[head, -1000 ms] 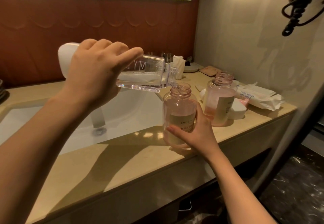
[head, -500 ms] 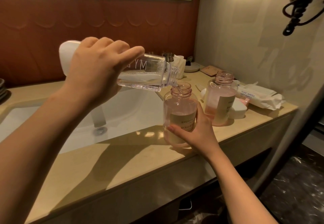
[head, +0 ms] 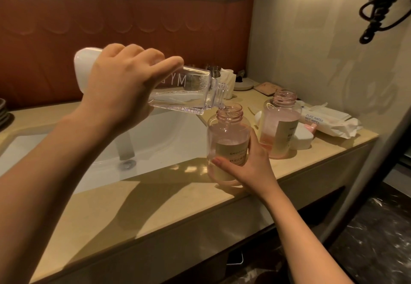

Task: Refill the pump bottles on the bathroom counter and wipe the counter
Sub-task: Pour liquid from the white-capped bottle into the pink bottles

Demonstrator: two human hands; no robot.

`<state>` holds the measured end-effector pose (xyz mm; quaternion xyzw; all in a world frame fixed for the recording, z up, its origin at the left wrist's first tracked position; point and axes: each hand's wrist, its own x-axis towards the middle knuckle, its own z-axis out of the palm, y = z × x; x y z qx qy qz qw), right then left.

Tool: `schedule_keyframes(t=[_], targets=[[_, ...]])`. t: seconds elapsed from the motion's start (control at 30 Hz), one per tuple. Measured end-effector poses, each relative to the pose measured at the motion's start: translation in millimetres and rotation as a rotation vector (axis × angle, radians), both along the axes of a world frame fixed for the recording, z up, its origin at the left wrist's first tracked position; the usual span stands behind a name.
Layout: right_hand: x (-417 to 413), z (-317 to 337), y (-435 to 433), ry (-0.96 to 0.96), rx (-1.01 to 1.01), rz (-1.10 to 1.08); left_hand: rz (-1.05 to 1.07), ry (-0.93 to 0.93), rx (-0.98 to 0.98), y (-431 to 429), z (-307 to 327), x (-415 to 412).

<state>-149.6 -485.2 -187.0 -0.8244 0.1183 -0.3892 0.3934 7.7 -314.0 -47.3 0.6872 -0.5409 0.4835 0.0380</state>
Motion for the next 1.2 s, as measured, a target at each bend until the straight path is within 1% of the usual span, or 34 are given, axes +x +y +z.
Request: schedule_keyframes(t=[1.2], targets=[[0.4,-0.2,0.0,-0.005,0.006,0.011,-0.016,-0.025,0.031,-1.5,7.8,1.4]])
